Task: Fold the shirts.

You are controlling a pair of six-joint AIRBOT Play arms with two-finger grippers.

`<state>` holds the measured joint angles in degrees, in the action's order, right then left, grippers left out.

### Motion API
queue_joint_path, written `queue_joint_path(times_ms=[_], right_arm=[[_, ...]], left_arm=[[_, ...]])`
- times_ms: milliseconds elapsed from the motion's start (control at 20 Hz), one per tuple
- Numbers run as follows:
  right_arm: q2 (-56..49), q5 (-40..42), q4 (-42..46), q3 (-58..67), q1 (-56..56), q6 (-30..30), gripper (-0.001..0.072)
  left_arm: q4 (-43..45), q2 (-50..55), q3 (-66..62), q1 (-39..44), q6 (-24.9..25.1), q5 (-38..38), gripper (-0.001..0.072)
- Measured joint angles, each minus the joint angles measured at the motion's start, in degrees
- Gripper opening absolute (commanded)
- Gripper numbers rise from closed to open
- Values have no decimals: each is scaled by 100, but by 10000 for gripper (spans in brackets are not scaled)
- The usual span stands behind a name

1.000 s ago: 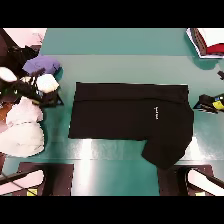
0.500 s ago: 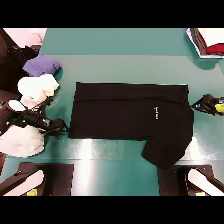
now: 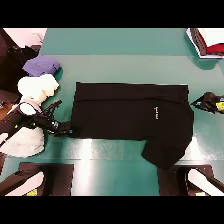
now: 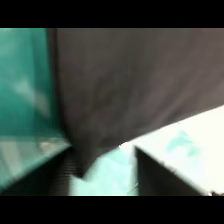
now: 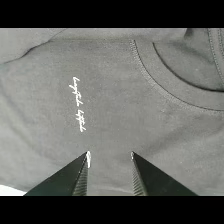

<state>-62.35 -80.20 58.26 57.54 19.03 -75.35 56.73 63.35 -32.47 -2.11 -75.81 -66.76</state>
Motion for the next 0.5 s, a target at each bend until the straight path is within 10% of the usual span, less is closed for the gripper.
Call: queue_joint_path(times_ms=[200, 350, 500], right_arm=[[83, -232, 404, -212, 11, -31, 316], [367, -382, 1137, -804, 13, -238, 526], [669, -610, 1755, -1508, 46, -459, 502]], left_arm=[[-87, -4, -72, 70, -50, 63, 25], [-136, -4, -308, 85, -61, 76, 25], [-166, -4, -612, 92, -37, 70, 25]])
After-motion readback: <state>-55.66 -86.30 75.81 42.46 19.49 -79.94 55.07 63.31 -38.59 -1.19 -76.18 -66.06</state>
